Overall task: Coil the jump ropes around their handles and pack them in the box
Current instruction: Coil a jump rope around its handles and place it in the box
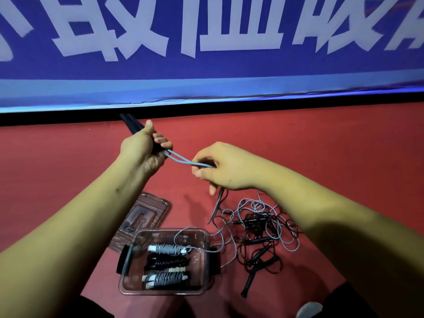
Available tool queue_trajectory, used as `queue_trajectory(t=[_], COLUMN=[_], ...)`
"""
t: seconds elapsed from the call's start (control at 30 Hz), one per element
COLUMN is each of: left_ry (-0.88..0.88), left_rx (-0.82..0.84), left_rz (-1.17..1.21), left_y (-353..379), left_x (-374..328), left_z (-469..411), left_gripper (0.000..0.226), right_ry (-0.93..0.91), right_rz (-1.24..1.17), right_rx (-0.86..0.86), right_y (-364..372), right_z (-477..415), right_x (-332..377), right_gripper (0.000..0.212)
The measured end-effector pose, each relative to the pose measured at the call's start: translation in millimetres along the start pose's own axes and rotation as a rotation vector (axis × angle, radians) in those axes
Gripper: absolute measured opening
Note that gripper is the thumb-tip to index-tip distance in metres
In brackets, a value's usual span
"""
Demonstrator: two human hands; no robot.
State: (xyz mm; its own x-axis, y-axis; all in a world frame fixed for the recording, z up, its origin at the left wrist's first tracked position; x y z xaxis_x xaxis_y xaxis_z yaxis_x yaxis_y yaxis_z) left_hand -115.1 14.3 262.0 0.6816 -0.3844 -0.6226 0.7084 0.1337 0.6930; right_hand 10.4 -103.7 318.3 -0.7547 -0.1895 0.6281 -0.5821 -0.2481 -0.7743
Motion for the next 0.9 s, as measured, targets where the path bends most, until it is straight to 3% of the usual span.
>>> queue_trajectory(t=[0.2,0.43,0.57,0.7,0.8,0.9], left_ry=[0.202,0.297,0.574,0.372,0.356,0.259], left_rx=[-0.067,-0.291,-0.334,-0.117,0.005,0.138], left_rz=[-0.098,-0.278,-0.934,-1.676,-1.955,-2.009], left_y=[-20,-57,-50,-38,-20,-13], left_x=[-37,-56,-92,-54,-26,-6], left_z=[-12,-29,-25,-21,-6,5], left_gripper=[0.031,0.029,0.016,0.016,0.013,0.015], right_ry=[0.023,0.075,0.071,0.040,0.053,0.080], right_rz=[-0.056,-0.161,-0.252,-0.178,-0.129,-0.085], right_rx=[-0.022,0.060,0.108,0.010,-0.099,-0.216], right_y=[-8,-1,-6,-32,-49,-63], right_z=[-5,-2,2,10,8,4], right_x=[1,-3,-5,-19,-31,-40], right_gripper=[0.015,0.011,0.011,0.019,0.021,0.020])
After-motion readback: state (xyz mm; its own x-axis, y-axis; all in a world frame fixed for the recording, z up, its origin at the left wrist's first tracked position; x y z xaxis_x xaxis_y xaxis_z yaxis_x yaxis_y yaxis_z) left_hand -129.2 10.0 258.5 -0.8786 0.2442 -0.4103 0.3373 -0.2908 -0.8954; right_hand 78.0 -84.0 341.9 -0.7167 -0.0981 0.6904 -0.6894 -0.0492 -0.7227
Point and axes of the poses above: each hand's wrist, its own z-axis away from the middle knuckle, its own y-axis out of the palm, x = y × z, the point moved 7 cm from there along -z, towards the middle knuckle
